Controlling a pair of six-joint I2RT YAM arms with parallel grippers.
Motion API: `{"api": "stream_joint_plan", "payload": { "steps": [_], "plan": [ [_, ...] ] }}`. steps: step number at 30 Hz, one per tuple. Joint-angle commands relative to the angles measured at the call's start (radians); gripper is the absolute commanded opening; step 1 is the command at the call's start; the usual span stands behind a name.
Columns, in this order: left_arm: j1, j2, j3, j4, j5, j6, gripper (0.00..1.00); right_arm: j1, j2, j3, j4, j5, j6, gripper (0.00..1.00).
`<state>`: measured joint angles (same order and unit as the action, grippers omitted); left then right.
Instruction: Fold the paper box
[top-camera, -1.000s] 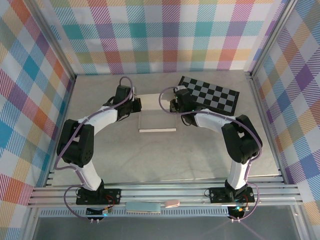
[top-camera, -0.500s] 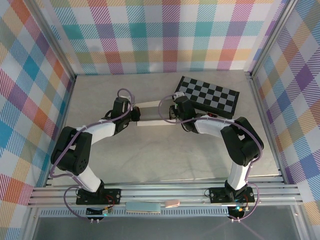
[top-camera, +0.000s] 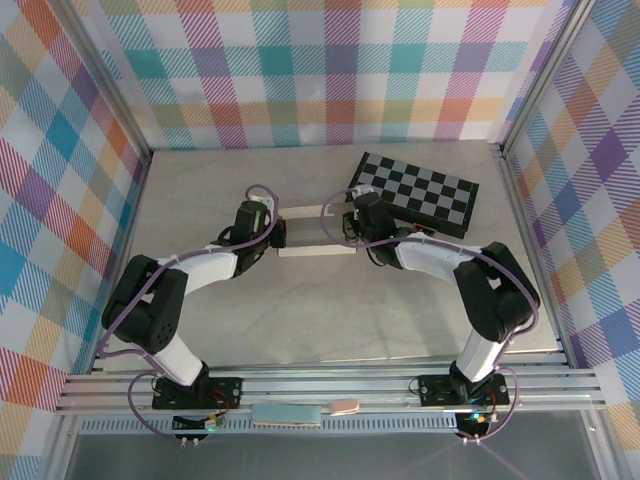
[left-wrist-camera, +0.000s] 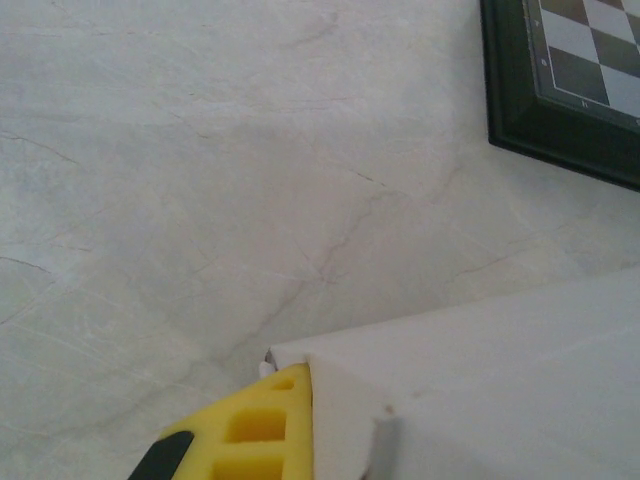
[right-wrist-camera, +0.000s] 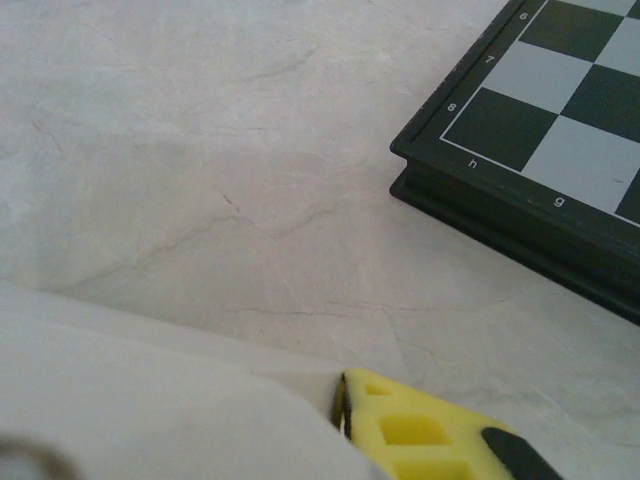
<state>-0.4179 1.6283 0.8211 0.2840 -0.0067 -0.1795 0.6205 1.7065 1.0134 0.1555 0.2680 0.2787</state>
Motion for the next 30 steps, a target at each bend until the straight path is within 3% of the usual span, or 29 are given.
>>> {"api": "stream_joint_plan", "payload": {
  "steps": [1,12,21,30],
  "plan": [
    [-0.046,-0.019,-0.023,-0.028,0.006,0.052,0.00,0.030,-0.049,-0.006,-0.057,-0.077,0.083,0.21],
    [-0.073,0.004,-0.012,-0.050,-0.049,0.084,0.00,0.028,-0.183,-0.019,-0.187,-0.133,0.274,0.52],
    [-0.088,0.019,-0.002,-0.053,-0.080,0.087,0.00,0.035,-0.351,-0.041,-0.292,-0.219,0.450,0.57],
    [-0.103,0.027,-0.005,-0.043,-0.110,0.087,0.00,0.001,-0.430,0.083,-0.539,-0.128,0.646,0.60]
  ]
}}
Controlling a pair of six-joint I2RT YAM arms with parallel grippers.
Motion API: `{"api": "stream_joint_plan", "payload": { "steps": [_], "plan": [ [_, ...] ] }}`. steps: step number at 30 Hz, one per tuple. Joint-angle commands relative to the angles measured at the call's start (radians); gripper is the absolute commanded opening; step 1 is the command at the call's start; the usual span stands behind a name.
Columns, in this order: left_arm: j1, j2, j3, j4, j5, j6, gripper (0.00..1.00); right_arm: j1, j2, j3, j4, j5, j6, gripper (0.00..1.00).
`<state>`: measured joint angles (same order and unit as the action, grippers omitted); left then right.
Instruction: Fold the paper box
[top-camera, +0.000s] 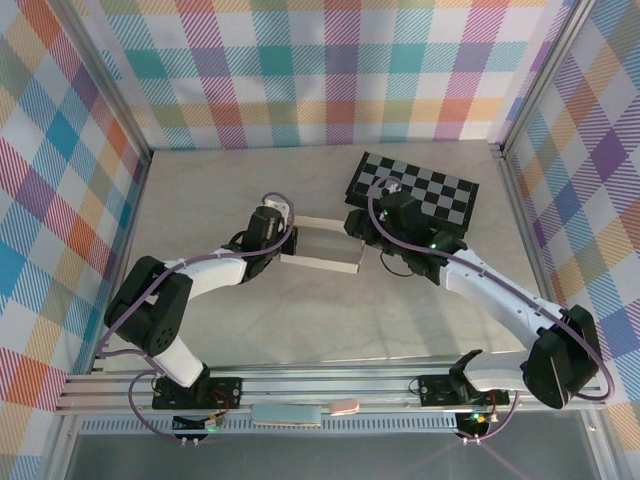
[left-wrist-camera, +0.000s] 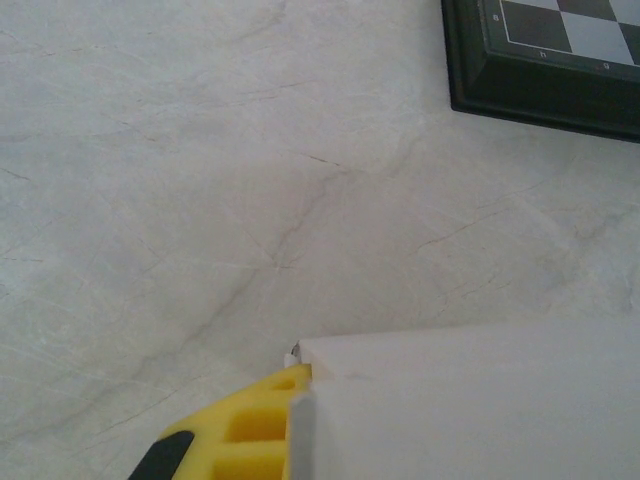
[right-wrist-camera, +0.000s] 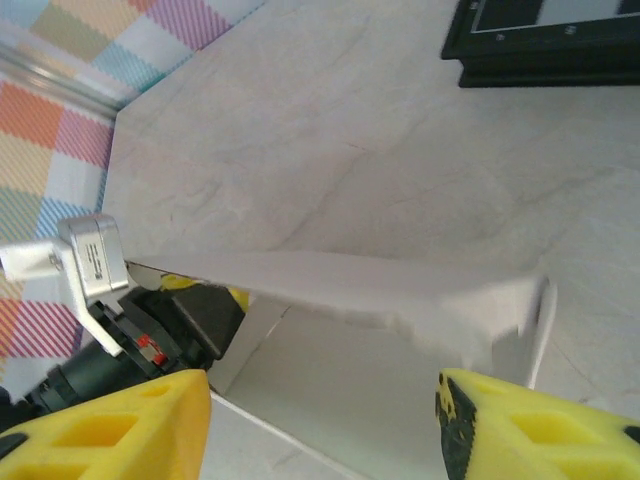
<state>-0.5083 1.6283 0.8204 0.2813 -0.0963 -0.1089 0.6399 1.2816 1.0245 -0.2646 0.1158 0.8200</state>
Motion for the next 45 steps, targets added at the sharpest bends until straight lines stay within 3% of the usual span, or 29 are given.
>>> {"api": "stream_joint_plan", "payload": {
  "steps": [1,5,11,17,24,39,45],
  "plan": [
    [-0.013,0.027,-0.006,-0.039,-0.024,0.017,0.00,-0.038,0.005,0.097,-0.161,0.003,0.129,0.60],
    [-0.018,0.026,-0.015,-0.027,-0.032,0.017,0.00,-0.149,0.051,0.154,-0.340,-0.130,0.270,0.54],
    [-0.025,0.021,-0.040,0.001,-0.042,0.022,0.00,-0.320,0.151,0.200,-0.370,-0.381,0.341,0.51],
    [-0.042,0.029,-0.053,0.017,-0.068,0.025,0.00,-0.324,0.311,0.283,-0.373,-0.514,0.377,0.50],
    [-0.048,0.025,-0.073,0.039,-0.080,0.017,0.00,-0.322,0.415,0.327,-0.379,-0.574,0.387,0.49],
    [-0.053,0.035,-0.072,0.052,-0.079,0.006,0.00,-0.293,0.488,0.301,-0.339,-0.635,0.400,0.40],
    [-0.053,0.024,-0.076,0.042,-0.077,-0.022,0.06,-0.269,0.496,0.281,-0.328,-0.633,0.405,0.33]
  ]
}}
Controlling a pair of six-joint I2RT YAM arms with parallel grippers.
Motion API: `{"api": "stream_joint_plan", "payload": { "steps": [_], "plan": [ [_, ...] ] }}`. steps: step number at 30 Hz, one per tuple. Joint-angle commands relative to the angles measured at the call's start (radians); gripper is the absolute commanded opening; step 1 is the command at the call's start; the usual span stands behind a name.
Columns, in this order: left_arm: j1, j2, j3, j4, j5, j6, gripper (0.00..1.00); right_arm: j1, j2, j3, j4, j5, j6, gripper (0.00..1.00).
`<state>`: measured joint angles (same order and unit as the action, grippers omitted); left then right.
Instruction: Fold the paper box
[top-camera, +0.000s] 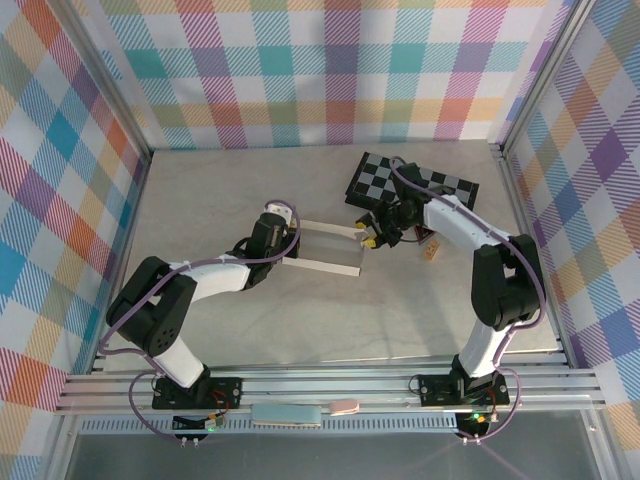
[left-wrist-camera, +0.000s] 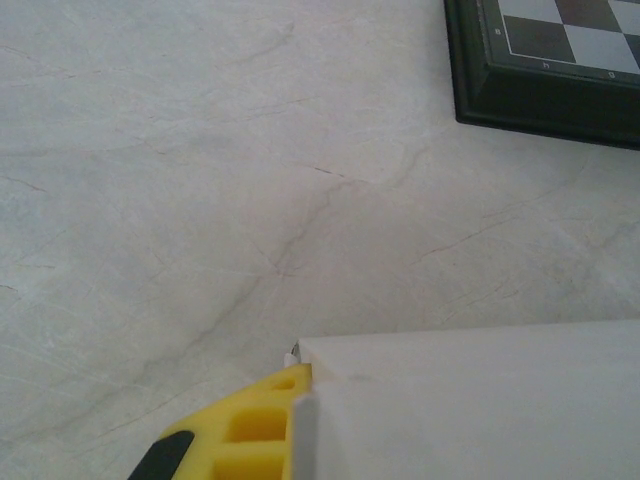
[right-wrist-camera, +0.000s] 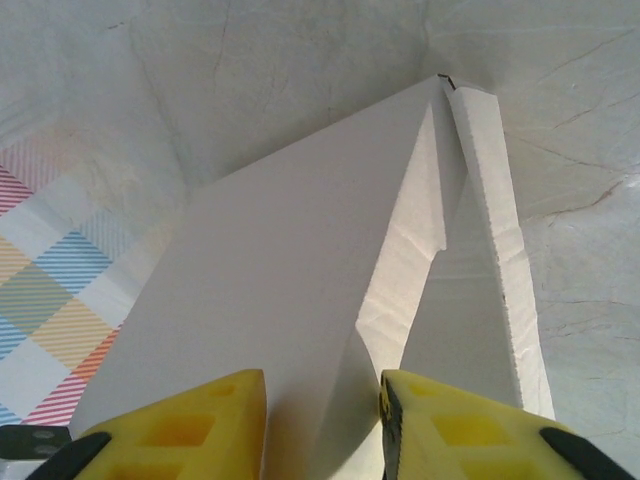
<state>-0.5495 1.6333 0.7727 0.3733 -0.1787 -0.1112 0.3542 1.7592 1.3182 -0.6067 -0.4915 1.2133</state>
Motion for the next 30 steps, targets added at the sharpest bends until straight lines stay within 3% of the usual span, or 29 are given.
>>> {"api": "stream_joint_plan", "payload": {
  "steps": [1,5,13,25,27,30],
  "plan": [
    [-0.012,0.017,-0.029,-0.051,0.006,-0.024,0.07,0.020,0.021,-0.016,0.017,-0.024,0.011,0.33],
    [-0.012,0.013,-0.035,-0.059,0.008,-0.038,0.11,0.029,0.026,-0.033,0.025,-0.010,0.001,0.30],
    [-0.012,-0.041,-0.040,-0.117,0.003,-0.076,0.33,0.050,0.021,-0.049,-0.004,0.043,-0.049,0.28],
    [-0.012,-0.179,-0.095,-0.233,0.060,-0.162,0.44,0.075,0.035,-0.068,0.027,0.114,-0.068,0.25],
    [-0.013,-0.216,-0.105,-0.262,0.086,-0.185,0.57,0.075,0.039,-0.064,0.027,0.114,-0.070,0.25],
    [-0.016,-0.288,-0.122,-0.319,0.123,-0.244,0.59,0.075,0.046,-0.059,0.021,0.121,-0.079,0.25]
  ]
}}
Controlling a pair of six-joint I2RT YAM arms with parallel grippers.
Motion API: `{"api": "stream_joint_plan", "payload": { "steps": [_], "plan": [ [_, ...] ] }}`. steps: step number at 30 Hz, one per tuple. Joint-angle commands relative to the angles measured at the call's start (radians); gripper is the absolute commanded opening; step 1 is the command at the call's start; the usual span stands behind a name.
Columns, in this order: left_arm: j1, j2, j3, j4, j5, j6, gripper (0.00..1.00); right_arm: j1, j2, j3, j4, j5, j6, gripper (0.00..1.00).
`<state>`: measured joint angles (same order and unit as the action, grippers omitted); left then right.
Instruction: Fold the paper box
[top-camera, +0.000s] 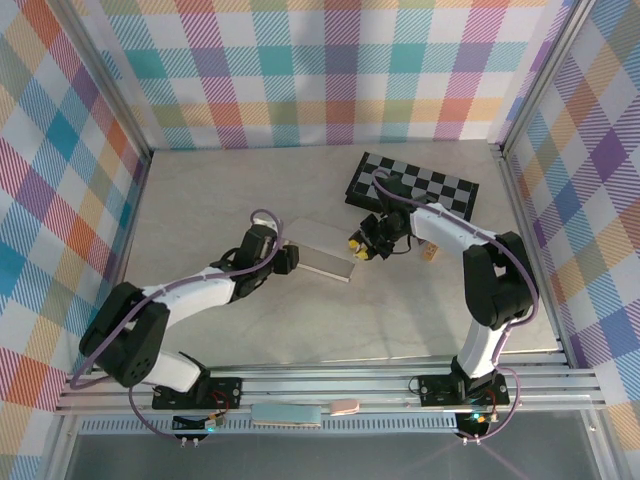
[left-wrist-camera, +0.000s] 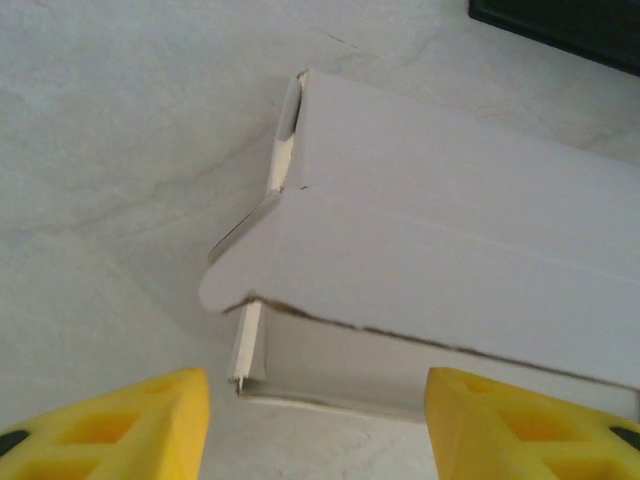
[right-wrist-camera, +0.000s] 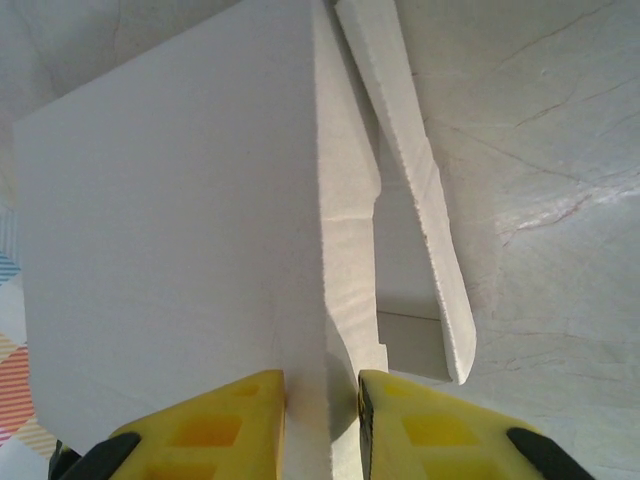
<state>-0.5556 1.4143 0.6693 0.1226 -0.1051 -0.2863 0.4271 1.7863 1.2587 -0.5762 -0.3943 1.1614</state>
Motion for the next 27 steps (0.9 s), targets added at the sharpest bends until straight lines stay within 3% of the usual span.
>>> {"api": "stream_joint_plan", "payload": {
  "steps": [1,5,9,11,13,16,20,27],
  "plan": [
    [-0.013,-0.104,-0.026,-0.086,0.066,-0.095,0.59,0.002,0.020,0.002,-0.012,0.027,-0.032,0.24],
    [-0.029,-0.249,-0.010,-0.216,0.100,-0.233,0.57,0.002,0.031,0.010,-0.020,0.036,-0.050,0.23],
    [-0.019,-0.335,0.155,-0.485,0.069,-0.326,0.60,0.003,0.042,0.025,-0.033,0.050,-0.076,0.23],
    [0.041,-0.272,0.279,-0.648,0.089,-0.348,0.61,0.002,0.049,0.038,-0.044,0.055,-0.092,0.23],
    [0.137,-0.130,0.413,-0.759,0.210,-0.324,0.59,0.002,0.058,0.055,-0.061,0.061,-0.111,0.22],
    [0.192,0.069,0.582,-0.827,0.328,-0.244,0.58,0.002,0.070,0.076,-0.074,0.069,-0.138,0.22],
    [0.206,0.293,0.759,-0.868,0.401,-0.135,0.56,0.000,0.091,0.105,-0.095,0.073,-0.173,0.22],
    [0.220,0.488,0.869,-0.868,0.440,-0.062,0.55,-0.002,0.135,0.135,-0.097,0.051,-0.201,0.23]
  ]
}}
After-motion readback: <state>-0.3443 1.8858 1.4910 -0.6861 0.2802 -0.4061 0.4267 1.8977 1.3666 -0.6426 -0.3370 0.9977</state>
